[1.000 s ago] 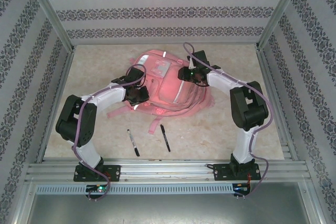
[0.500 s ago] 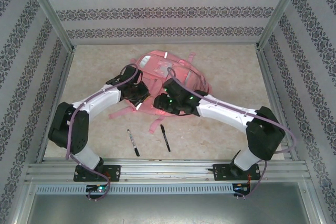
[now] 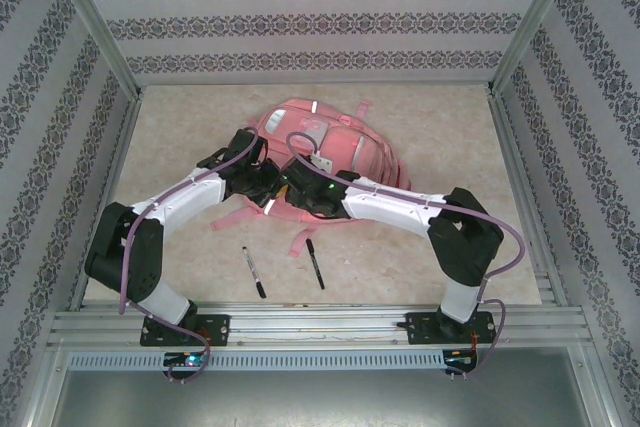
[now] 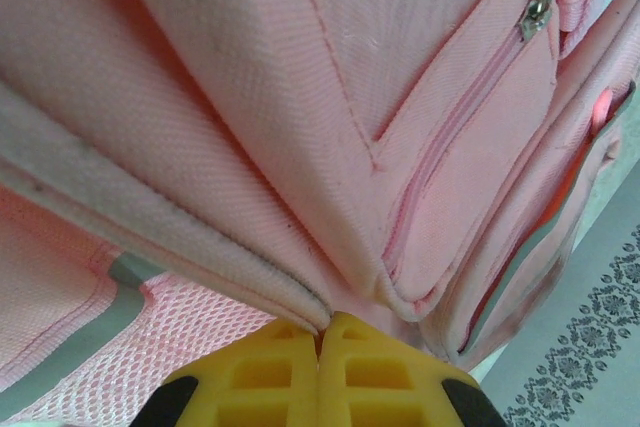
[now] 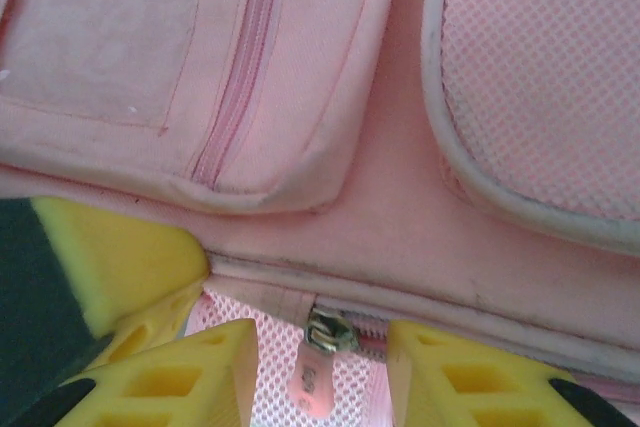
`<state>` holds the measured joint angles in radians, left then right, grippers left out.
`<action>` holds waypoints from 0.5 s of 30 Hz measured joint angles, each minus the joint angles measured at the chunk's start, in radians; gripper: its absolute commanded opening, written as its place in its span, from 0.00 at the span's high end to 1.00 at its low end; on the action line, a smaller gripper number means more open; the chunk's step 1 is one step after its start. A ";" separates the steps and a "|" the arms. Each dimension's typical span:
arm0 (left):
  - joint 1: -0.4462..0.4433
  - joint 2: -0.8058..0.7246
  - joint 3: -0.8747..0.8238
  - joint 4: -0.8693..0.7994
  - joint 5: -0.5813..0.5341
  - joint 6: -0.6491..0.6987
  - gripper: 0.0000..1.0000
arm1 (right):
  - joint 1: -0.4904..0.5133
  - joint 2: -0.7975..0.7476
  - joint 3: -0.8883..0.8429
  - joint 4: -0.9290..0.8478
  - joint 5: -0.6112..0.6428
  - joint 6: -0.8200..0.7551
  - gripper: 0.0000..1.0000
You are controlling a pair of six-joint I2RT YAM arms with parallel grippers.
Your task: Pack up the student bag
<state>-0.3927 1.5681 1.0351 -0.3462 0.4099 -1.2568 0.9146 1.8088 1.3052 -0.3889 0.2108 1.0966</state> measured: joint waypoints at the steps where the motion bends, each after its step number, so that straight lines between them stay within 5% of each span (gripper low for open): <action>1: 0.000 0.000 0.000 0.003 0.001 -0.002 1.00 | 0.004 0.011 0.013 -0.013 0.006 0.001 0.61; 15: 0.000 0.000 -0.013 0.027 0.001 -0.031 1.00 | 0.046 0.145 0.188 -0.213 0.129 0.045 0.71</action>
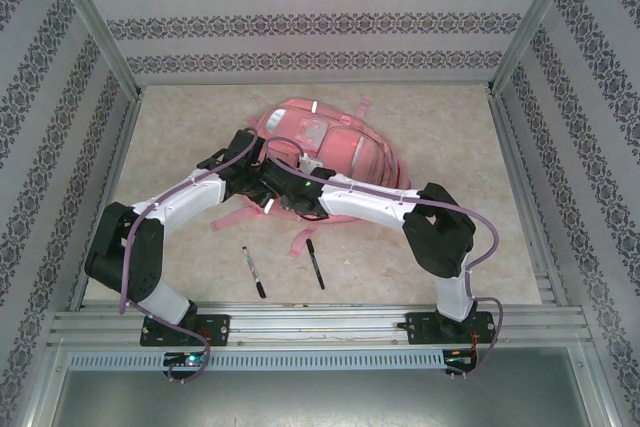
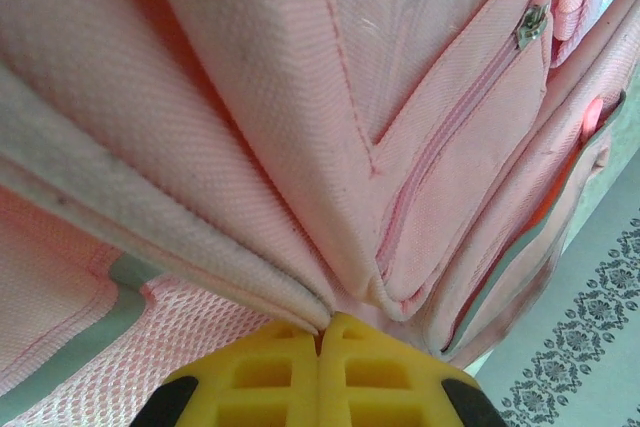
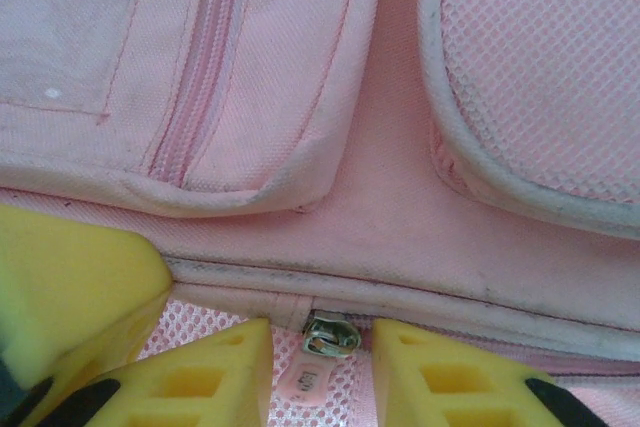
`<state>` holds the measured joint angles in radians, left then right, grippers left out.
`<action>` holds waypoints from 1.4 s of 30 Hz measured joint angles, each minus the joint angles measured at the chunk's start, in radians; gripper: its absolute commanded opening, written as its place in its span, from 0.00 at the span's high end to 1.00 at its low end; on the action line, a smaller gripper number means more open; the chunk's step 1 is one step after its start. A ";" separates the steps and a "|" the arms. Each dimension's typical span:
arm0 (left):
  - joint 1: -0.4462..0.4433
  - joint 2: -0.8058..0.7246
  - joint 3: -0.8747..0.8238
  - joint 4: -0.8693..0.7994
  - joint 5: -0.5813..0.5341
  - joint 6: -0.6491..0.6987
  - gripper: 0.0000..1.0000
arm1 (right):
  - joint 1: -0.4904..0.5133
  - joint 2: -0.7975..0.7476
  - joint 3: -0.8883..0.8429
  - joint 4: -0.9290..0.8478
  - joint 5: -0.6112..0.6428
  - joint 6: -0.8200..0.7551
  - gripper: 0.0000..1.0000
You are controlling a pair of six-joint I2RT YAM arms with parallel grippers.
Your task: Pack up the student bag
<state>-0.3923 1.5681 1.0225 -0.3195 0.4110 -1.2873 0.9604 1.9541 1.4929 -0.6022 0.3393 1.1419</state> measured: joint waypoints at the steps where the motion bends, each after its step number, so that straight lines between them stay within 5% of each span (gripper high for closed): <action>1: 0.000 0.000 -0.001 0.003 0.000 -0.001 1.00 | 0.000 0.004 0.008 -0.010 0.001 0.006 0.72; 27: 0.011 0.000 -0.002 0.006 0.035 0.018 1.00 | -0.054 -0.064 -0.051 -0.010 -0.165 0.154 0.93; 34: 0.015 0.000 -0.003 0.006 0.043 0.034 1.00 | -0.108 -0.113 -0.148 0.058 -0.237 0.161 0.92; 42: 0.021 0.000 -0.022 0.012 0.047 0.034 1.00 | -0.112 -0.117 -0.180 0.123 -0.301 0.119 0.76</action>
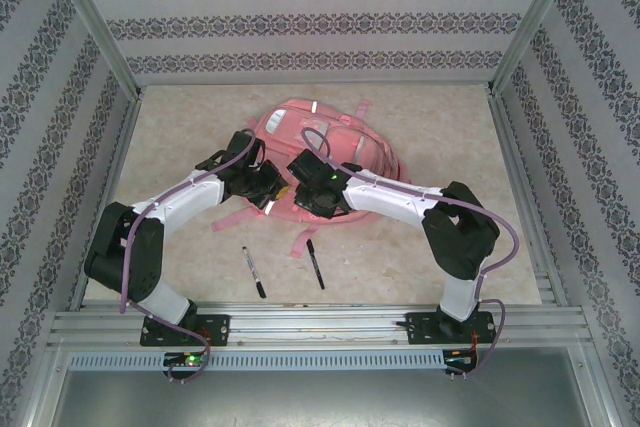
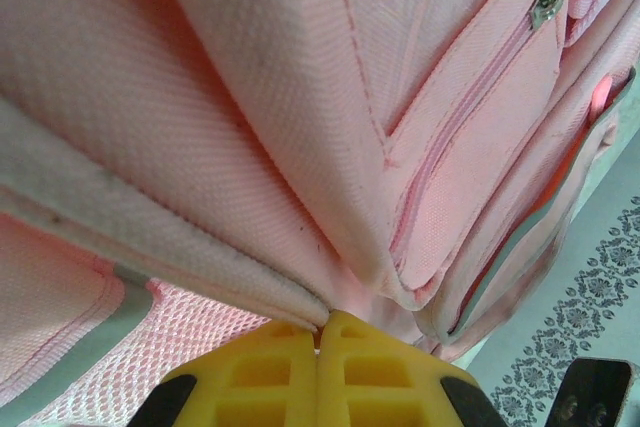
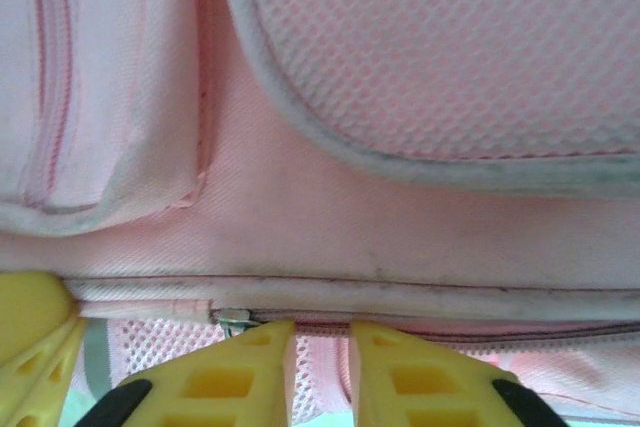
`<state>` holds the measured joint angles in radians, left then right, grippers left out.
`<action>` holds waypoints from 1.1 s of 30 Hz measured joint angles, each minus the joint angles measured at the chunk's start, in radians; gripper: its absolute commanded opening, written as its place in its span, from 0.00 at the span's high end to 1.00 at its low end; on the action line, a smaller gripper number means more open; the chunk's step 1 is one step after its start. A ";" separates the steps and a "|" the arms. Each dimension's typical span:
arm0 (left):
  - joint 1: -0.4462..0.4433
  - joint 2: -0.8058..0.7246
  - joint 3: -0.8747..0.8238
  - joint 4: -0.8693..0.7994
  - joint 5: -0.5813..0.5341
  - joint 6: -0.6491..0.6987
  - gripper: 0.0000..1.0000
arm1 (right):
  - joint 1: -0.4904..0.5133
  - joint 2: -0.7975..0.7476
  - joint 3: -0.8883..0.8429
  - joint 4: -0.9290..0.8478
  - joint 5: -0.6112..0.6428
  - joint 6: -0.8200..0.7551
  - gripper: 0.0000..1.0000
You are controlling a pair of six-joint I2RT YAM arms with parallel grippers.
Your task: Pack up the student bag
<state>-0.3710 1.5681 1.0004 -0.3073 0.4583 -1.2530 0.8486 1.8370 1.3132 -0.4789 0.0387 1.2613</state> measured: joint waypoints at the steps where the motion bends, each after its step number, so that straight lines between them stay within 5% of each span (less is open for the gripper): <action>1: 0.000 0.000 0.000 0.000 0.000 0.000 1.00 | 0.000 0.000 -0.003 0.009 -0.008 -0.005 0.75; 12: 0.006 0.000 -0.002 0.001 0.003 0.000 1.00 | 0.035 -0.017 -0.006 0.012 -0.014 0.000 0.64; 33: 0.006 0.000 -0.011 0.005 0.004 0.000 1.00 | 0.073 0.077 0.074 0.012 0.141 -0.005 0.66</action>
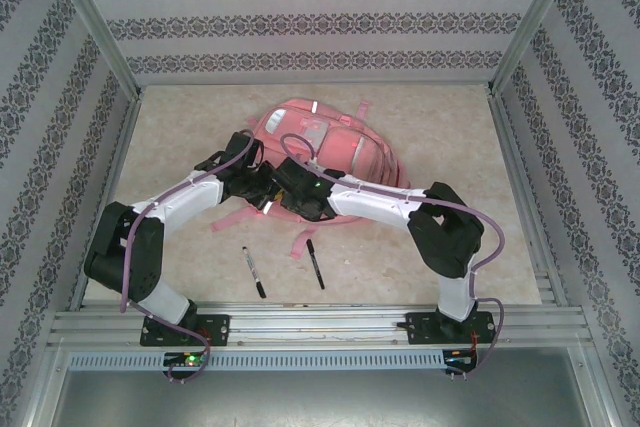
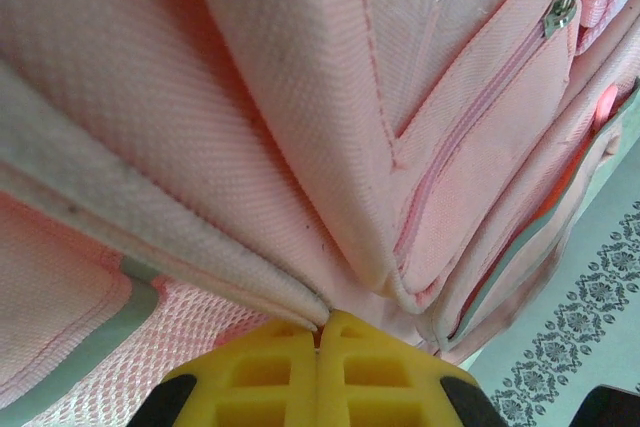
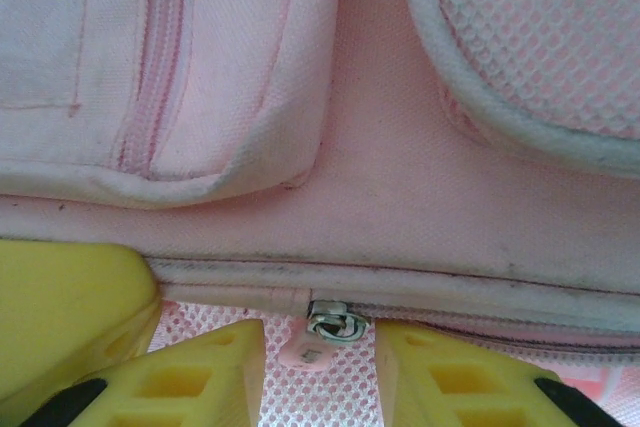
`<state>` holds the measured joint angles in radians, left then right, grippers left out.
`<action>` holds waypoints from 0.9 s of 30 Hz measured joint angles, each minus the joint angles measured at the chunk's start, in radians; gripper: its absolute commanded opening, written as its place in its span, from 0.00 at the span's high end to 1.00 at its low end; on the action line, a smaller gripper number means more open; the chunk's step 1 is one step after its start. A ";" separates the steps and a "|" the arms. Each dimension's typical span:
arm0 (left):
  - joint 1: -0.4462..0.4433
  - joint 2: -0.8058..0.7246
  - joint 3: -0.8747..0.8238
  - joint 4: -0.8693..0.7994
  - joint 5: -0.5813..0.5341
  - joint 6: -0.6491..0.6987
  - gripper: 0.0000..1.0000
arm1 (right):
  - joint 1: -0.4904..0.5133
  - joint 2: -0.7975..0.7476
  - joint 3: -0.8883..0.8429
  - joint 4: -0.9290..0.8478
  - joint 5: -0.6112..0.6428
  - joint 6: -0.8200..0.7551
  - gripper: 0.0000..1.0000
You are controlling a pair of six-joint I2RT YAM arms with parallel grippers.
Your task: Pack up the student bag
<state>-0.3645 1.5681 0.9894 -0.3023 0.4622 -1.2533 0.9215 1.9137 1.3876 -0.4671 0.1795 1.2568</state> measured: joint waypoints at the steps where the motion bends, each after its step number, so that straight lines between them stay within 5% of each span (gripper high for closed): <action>1: 0.000 0.000 0.000 0.000 0.000 0.000 1.00 | 0.002 0.004 0.004 -0.004 0.005 0.000 0.66; 14: 0.000 0.000 -0.012 0.013 0.002 0.000 1.00 | 0.006 0.019 -0.005 -0.002 0.052 0.021 0.77; 27: 0.000 0.000 -0.016 0.026 0.028 0.000 1.00 | -0.012 0.014 -0.107 0.187 0.021 -0.072 0.87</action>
<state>-0.3641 1.5681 0.9737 -0.2760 0.4900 -1.2533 0.9092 1.9282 1.2808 -0.2798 0.2005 1.1843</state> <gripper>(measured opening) 0.050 0.147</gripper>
